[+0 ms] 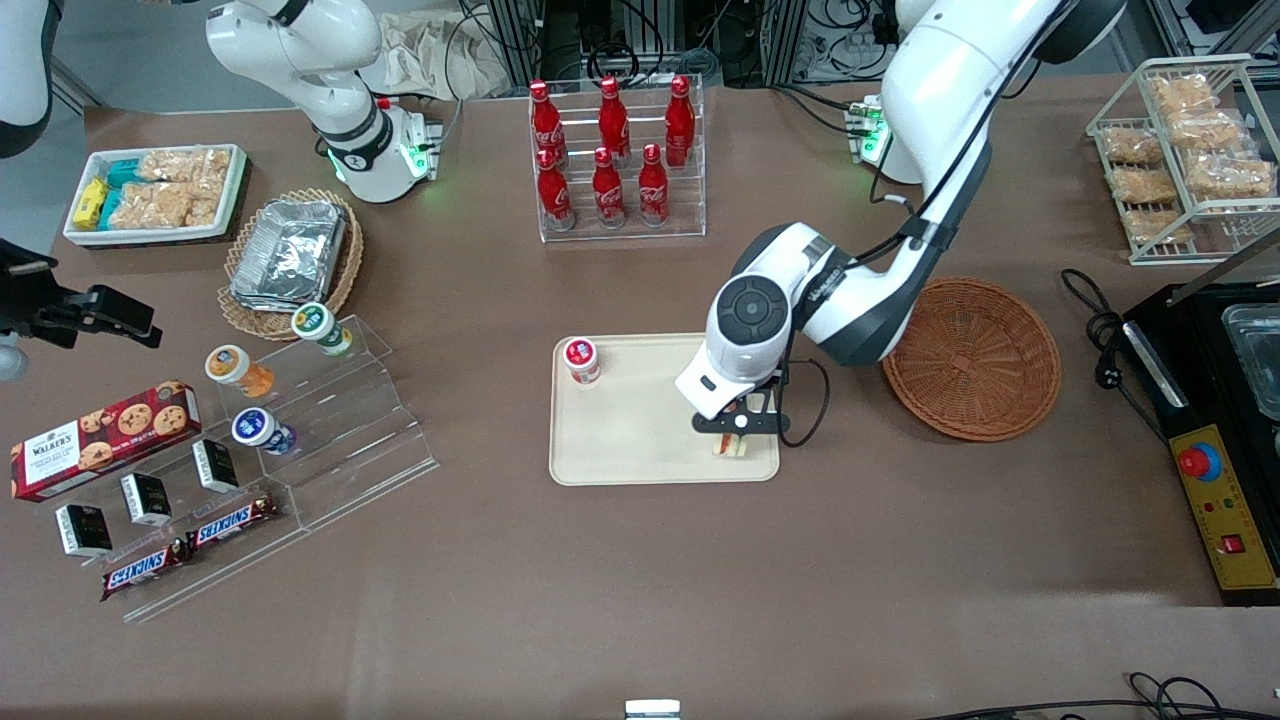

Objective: Place sandwich from basket to tray
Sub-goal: 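Lower the sandwich onto the tray and open the left gripper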

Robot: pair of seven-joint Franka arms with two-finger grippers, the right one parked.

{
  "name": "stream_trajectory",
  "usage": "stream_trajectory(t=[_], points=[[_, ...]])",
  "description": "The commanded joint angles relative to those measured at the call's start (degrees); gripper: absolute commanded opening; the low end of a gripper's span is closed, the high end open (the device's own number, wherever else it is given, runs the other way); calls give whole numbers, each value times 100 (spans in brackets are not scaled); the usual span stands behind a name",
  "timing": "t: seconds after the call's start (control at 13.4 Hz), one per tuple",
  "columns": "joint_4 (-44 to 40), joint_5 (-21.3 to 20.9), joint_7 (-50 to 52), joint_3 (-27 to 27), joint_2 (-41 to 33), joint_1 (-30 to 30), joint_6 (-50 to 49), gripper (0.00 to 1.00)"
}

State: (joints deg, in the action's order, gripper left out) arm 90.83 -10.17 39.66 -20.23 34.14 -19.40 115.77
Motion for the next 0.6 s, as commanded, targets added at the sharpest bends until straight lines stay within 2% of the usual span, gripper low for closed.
stream_trajectory(t=[0.0, 0.15, 0.3, 0.52], points=[[-189, -134, 156, 36, 267, -134, 94, 0], [-189, -143, 156, 45, 373, -135, 191, 0], [-189, -501, 261, 45, 531, -126, 192, 0], [-189, -618, 376, 45, 663, -117, 288, 0]])
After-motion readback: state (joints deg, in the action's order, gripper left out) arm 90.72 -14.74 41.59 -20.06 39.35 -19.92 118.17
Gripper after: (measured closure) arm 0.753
